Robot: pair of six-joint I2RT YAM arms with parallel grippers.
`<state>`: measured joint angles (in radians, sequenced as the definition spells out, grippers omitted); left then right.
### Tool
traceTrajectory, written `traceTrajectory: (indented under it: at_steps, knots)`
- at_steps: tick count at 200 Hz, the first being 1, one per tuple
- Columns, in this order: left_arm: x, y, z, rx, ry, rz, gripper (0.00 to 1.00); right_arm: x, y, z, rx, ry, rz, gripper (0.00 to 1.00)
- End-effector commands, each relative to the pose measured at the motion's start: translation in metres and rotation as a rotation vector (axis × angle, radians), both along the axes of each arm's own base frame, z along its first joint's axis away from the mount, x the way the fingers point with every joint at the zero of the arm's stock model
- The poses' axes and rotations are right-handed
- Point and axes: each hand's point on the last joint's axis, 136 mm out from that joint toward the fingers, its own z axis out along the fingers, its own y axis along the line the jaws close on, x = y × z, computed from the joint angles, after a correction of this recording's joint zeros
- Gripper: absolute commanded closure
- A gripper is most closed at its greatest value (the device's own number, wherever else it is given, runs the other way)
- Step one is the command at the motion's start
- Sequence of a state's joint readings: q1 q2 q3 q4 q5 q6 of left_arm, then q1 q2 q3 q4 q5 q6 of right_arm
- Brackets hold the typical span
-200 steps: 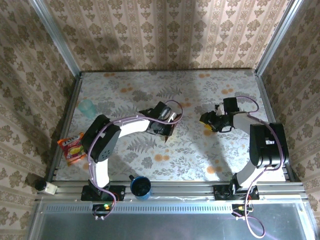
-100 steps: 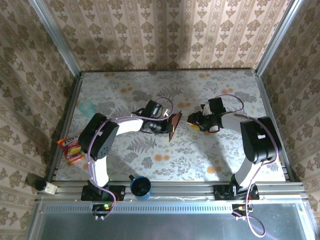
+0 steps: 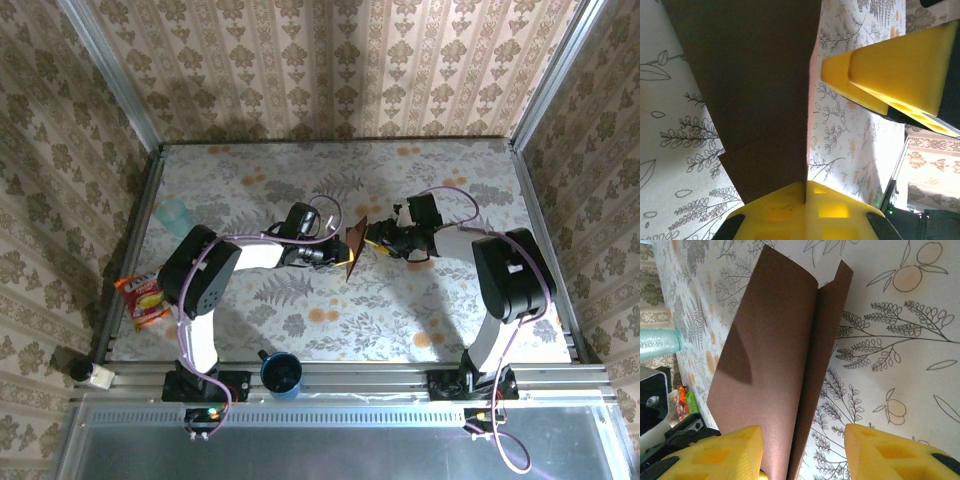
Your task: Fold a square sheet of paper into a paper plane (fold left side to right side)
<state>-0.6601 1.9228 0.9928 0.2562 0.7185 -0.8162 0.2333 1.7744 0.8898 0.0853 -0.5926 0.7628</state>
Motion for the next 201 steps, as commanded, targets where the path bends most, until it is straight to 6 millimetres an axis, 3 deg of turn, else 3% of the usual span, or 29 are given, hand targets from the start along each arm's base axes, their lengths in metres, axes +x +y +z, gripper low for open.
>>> traceTrajectory:
  at_steps: [1, 201]
  knots:
    - [0.002, -0.001, -0.003, -0.045, 0.036, 0.004, 1.0, 0.016, 0.002, 0.004, -0.002, -0.033, -0.031, 0.52]
    - [0.007, -0.01, -0.018, -0.086, 0.088, 0.015, 1.0, 0.032, 0.011, -0.006, 0.013, -0.047, -0.056, 0.55]
